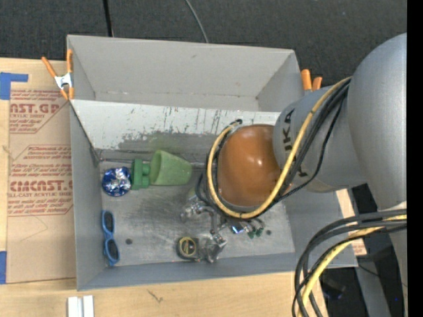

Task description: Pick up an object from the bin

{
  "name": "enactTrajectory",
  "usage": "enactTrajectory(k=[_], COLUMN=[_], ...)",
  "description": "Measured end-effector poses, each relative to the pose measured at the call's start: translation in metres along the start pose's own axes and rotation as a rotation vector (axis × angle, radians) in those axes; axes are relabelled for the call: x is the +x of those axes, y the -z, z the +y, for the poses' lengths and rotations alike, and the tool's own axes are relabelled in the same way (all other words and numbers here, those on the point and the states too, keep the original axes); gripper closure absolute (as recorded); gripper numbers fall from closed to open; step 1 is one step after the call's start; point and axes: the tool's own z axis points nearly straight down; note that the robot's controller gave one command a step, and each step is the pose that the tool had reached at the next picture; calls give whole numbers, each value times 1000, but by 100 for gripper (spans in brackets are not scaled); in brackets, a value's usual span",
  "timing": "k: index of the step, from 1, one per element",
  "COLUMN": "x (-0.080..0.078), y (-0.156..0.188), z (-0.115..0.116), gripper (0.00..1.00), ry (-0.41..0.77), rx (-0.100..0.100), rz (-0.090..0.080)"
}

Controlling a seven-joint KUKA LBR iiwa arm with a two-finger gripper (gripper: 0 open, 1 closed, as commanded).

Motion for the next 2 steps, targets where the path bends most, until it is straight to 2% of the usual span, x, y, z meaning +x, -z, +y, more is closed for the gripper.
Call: enactTrajectory(k=[1, 2], x=[-13, -12], y=[21, 21], z=[50, 48], gripper=[0, 100], ry=[367, 363], rx=[-4, -4], rz=[3, 7])
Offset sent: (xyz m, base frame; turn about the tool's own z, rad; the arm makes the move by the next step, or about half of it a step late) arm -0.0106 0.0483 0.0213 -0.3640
